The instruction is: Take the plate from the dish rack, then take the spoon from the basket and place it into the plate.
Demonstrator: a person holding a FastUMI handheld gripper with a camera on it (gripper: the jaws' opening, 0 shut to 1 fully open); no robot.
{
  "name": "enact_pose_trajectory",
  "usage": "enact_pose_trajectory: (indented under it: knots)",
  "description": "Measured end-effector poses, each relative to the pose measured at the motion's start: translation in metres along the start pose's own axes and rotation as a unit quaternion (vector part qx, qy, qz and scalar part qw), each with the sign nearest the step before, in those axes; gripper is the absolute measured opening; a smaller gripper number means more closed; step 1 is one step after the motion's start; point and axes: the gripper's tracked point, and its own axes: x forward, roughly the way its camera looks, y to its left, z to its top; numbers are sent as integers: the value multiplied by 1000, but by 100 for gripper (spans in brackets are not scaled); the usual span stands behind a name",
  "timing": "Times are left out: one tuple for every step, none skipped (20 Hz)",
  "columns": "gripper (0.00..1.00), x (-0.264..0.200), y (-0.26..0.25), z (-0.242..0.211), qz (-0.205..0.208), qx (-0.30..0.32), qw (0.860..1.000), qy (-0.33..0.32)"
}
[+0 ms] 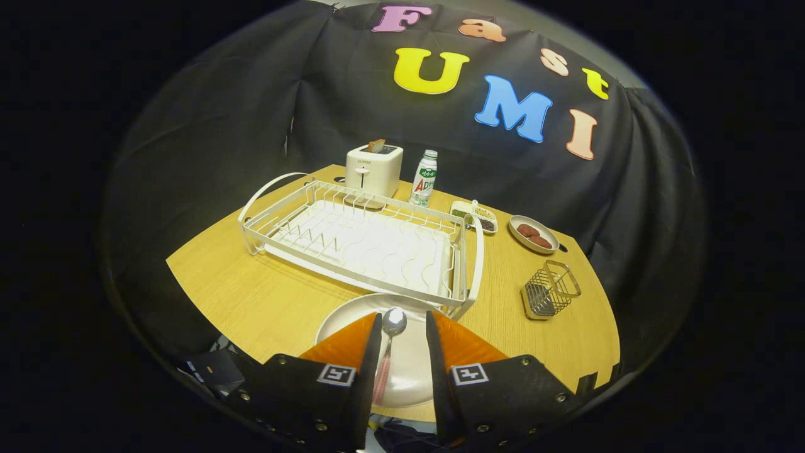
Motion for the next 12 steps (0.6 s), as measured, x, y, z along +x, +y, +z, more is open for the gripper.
enact_pose_trajectory:
  knots:
    - [41, -1, -1, 2, 0, 1, 1000, -1]
    - [41, -1, -2, 3, 0, 3, 1000, -2]
    - [41, 1, -3, 4, 0, 5, 1000, -4]
    - [44, 1, -6, 5, -4, 6, 1000, -3]
    - [65, -1, -9, 6, -9, 7, 1000, -4]
    - [73, -1, -11, 11, -12, 9, 1000, -11]
    - [81, -3, -16, 18, -18, 11, 1000, -21]
    - [89, -4, -20, 23, -20, 14, 999, -31]
    - [98, -4, -22, 31, -19, 21, 999, -42]
    - [97, -7, -25, 40, -18, 25, 998, -53]
    - [97, -10, -28, 50, -20, 28, 997, -65]
    - [97, -15, -34, 62, -23, 30, 996, -79]
